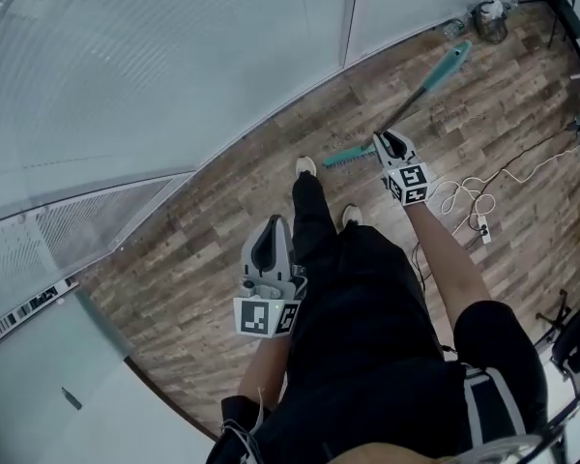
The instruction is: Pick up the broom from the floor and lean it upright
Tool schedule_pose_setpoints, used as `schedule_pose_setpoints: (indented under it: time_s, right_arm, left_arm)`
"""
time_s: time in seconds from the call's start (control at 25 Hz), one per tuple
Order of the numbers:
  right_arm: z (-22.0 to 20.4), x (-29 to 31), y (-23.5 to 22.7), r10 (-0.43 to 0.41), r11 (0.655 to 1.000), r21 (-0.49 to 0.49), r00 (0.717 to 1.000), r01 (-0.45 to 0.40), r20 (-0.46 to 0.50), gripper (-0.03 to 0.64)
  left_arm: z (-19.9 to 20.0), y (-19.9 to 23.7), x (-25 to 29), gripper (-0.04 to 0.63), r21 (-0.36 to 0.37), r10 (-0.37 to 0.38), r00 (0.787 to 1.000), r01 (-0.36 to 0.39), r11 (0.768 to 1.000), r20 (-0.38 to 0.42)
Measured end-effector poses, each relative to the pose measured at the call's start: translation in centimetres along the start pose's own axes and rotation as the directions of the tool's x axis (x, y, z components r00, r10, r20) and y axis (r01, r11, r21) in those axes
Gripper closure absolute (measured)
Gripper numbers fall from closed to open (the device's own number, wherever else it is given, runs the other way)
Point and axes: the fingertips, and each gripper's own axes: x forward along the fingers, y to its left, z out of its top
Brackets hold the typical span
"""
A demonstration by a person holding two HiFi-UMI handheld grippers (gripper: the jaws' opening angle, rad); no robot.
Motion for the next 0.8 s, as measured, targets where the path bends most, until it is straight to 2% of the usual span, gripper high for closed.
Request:
schedule_pose_setpoints:
  time_s: [0.12, 0.2, 0.32, 0.48, 0.6, 0.8]
  right_arm:
    - [-2.3, 4.5, -1.3, 0.024, 0.998, -0.051, 0.999, -0.026, -0.045, 0.535]
    - [-3.9, 7.7, -2.4, 0.032, 0.997, -0.07, 0.997, -0.037, -0.068, 0.535]
    - [-6.8, 12.3, -4.3, 0.028, 0.999, -0.03, 0.994, -0.032, -0.11, 0.535]
    - [-11.0, 17.7, -6.4, 0.047, 0.999, 0.022, 0.987, -0.044, -0.157, 0.535]
    - [-14.8, 21.3, -8.3, 0.041, 0.999, -0.006, 0.982, -0.043, -0.186, 0.535]
    - [-22.0, 25.5, -10.0, 0.024, 0.998, -0.054, 0.965, -0.04, -0.259, 0.535]
  left_arm:
    - [-1.2, 1.5, 5.1, 0.577, 0.027, -0.016, 1.0, 0.016, 1.0, 0.012]
    - [-2.4, 2.5, 8.4, 0.577, 0.02, -0.037, 0.999, 0.036, 0.999, 0.024]
    - [-5.2, 4.1, 12.4, 0.577, -0.015, -0.069, 0.998, 0.069, 0.997, 0.009]
    - [-10.0, 6.7, 15.6, 0.577, -0.041, -0.099, 0.994, 0.097, 0.994, -0.048]
    - [-13.7, 8.8, 17.8, 0.577, -0.061, -0.104, 0.993, 0.1, 0.993, -0.056]
    - [-20.0, 11.0, 20.3, 0.577, -0.046, -0.143, 0.985, 0.139, 0.989, -0.099]
